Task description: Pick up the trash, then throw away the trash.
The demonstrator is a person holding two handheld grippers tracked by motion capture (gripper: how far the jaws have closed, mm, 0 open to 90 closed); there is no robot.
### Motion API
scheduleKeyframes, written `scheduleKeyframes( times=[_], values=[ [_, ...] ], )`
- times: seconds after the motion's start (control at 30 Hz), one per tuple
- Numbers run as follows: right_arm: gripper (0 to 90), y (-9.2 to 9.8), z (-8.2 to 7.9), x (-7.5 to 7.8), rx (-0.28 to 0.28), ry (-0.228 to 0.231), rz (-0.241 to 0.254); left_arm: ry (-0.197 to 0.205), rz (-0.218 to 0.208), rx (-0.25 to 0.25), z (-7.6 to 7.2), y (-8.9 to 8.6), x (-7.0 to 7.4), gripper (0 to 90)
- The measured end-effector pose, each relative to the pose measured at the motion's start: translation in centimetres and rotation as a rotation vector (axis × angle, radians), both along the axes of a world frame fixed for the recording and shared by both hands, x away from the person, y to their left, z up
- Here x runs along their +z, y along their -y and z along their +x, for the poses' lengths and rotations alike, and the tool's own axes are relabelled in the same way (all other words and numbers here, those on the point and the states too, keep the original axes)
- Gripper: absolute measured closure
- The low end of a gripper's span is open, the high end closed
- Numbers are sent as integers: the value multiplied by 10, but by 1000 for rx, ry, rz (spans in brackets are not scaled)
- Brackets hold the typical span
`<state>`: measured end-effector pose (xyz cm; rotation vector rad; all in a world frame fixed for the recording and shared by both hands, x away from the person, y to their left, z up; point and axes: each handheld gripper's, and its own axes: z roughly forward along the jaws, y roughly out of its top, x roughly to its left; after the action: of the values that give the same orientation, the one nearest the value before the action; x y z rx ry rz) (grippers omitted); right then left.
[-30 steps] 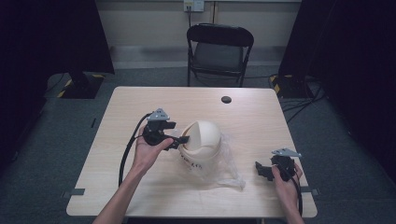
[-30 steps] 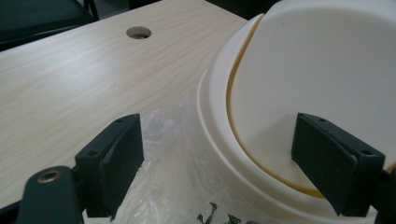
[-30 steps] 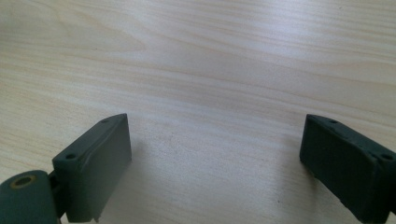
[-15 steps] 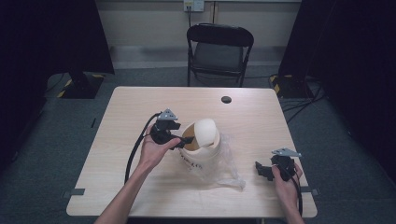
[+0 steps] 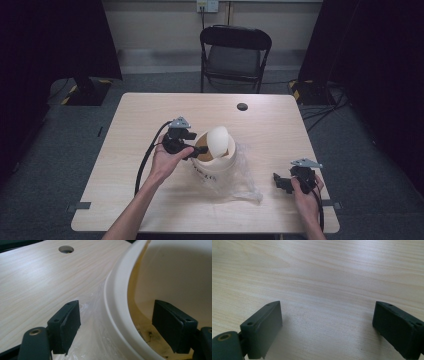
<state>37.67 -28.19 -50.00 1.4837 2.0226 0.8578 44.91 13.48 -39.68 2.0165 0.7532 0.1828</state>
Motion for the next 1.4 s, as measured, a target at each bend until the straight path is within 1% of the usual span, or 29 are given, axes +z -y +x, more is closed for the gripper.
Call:
scheduleKeyframes(
  times=[0.03,0.07,0.13,0.2,0.3,0.33,0.4,0.47,0.53,0.57,0.6,0.67,0.7,0.73,0.77,0.8,0.83,0.87,0.93,0.97,1.0,1.03,1.07,1.17,1.2,1.27,1.3,1.33,1.4],
  values=[
    [83,0,0,0,0,0,0,0,0,0,0,0,0,224],
    [83,0,0,0,0,0,0,16,-6,10,-2,-4,4,224],
    [83,0,0,0,-1,1,0,21,-13,13,-4,-7,6,224],
    [83,0,0,0,-1,1,0,32,-40,19,-6,-14,10,223],
    [83,0,0,0,-1,1,0,43,-62,47,-8,-26,15,216],
    [83,0,0,0,-1,1,0,45,-62,56,-8,-31,16,216],
    [83,0,0,0,-1,1,0,50,-40,79,-8,-44,16,215],
    [83,0,0,0,-1,1,0,41,-45,92,-8,-47,16,215],
    [83,0,0,0,-1,1,0,68,-48,121,-10,-60,16,216],
    [83,0,0,0,-1,1,0,68,-48,121,-10,-60,16,220],
    [83,0,0,0,-1,1,0,67,-43,131,-10,-68,16,221],
    [83,0,0,0,-1,1,0,58,-38,147,-11,-75,12,220],
    [83,0,0,0,-1,1,0,58,-38,147,-11,-75,12,220],
    [83,0,0,0,-1,1,0,50,-15,163,-11,-80,7,218],
    [83,0,0,0,0,0,0,50,-15,163,-11,-80,7,215],
    [83,0,0,0,0,0,0,51,21,162,-10,-82,4,215],
    [83,0,0,0,0,0,0,47,40,170,-9,-83,1,206],
    [83,0,0,0,-1,1,0,23,74,171,-4,-86,-4,199],
    [83,0,0,0,0,0,0,16,84,172,-2,-87,-6,199],
    [83,0,0,0,0,0,0,17,109,177,-1,-88,-8,199],
    [83,0,0,0,-1,1,0,22,122,184,1,-88,-9,199],
    [83,0,0,0,-1,1,0,13,108,179,3,-90,-11,199],
    [83,0,0,0,-1,1,0,-4,104,192,8,-94,-16,199],
    [83,0,0,0,-1,0,0,-12,97,196,13,-98,-21,199],
    [83,0,0,0,-1,1,0,-25,90,200,15,-99,-23,199],
    [83,0,0,0,-1,1,0,-22,110,204,20,-102,-28,199],
    [83,0,0,0,-1,1,0,-35,108,211,22,-104,-31,200],
    [83,0,0,0,-1,1,0,-60,97,204,26,-106,-37,199],
    [83,0,0,0,-1,1,0,-70,105,209,28,-106,-41,199]
  ],
)
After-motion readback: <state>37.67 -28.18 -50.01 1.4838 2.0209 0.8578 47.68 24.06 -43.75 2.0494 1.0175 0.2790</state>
